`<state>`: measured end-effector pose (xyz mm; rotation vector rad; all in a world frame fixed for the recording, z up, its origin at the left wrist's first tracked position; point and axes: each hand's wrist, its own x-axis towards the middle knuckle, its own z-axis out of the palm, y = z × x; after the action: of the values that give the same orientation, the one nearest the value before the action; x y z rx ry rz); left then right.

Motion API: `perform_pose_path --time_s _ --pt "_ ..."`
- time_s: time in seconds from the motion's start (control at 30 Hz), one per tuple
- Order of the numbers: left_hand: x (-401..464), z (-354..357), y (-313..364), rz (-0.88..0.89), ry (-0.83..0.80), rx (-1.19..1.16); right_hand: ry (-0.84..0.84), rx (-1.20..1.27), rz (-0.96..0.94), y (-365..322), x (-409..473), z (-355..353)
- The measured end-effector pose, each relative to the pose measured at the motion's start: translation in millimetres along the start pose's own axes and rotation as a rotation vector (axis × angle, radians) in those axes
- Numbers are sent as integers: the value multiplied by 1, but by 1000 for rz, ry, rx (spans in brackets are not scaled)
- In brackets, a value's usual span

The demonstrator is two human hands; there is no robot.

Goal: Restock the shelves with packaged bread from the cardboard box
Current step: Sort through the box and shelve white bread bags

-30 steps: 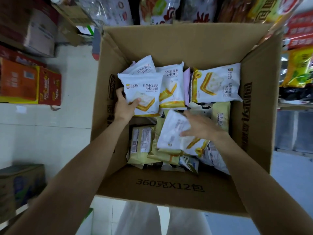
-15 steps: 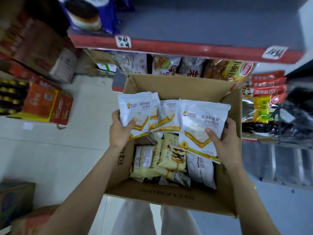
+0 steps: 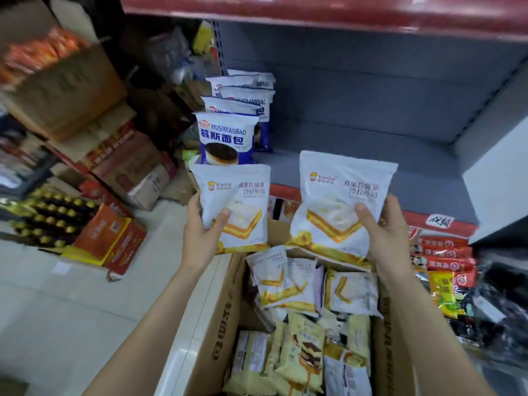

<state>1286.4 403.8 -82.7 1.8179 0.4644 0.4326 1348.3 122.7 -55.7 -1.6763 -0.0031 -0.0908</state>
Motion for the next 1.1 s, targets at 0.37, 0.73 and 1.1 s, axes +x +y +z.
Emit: perform_pose_path --time_s 0.37,0.73,1.1 --pt "78 45 -2 109 -173 -56 120 -187 -48 12 172 65" --pt "125 110 1 206 -226 -13 120 -173 10 46 304 83" --pt "159 163 25 83 -417 -89 -69 131 111 40 205 41"
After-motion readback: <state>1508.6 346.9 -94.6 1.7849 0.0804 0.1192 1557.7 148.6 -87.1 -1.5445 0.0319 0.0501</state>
